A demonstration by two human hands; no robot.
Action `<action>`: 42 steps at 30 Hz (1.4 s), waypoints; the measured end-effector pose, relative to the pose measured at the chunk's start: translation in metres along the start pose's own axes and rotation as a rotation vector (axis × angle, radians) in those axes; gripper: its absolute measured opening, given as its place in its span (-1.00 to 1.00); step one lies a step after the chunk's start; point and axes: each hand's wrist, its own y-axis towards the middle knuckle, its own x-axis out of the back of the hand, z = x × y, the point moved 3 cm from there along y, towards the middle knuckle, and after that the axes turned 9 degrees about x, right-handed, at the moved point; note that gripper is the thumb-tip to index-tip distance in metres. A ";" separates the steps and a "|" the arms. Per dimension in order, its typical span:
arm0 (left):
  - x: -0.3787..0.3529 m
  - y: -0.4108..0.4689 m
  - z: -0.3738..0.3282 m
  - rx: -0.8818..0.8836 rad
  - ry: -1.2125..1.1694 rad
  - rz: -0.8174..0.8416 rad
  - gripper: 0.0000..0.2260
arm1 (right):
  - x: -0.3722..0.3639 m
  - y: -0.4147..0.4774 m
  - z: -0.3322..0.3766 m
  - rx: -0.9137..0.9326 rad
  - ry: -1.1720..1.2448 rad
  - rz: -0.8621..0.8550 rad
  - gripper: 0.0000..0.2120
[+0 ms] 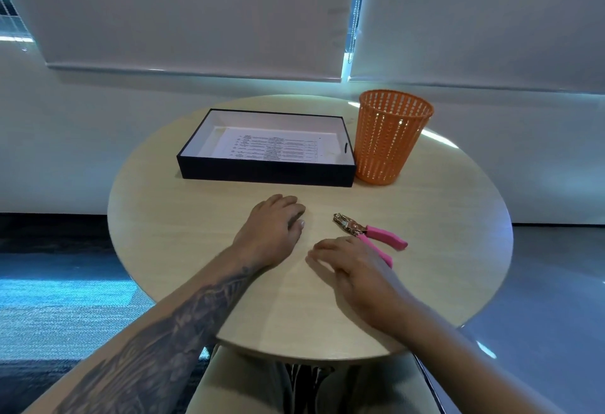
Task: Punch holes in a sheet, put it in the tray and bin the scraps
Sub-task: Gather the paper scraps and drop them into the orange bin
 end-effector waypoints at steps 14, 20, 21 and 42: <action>0.006 -0.002 -0.005 0.010 -0.023 -0.018 -0.64 | 0.018 0.018 -0.032 -0.562 1.241 -0.397 -0.82; 0.020 0.011 -0.021 0.002 -0.153 -0.059 -0.73 | 0.042 0.034 -0.037 -0.509 1.221 -0.466 -0.93; 0.026 0.019 -0.028 -0.006 -0.181 -0.068 -0.73 | 0.049 0.037 -0.038 -0.503 1.185 -0.468 -0.94; 0.104 0.150 -0.159 -0.177 -0.044 -0.181 -0.67 | 0.215 0.155 -0.151 -0.357 0.219 -0.470 -0.93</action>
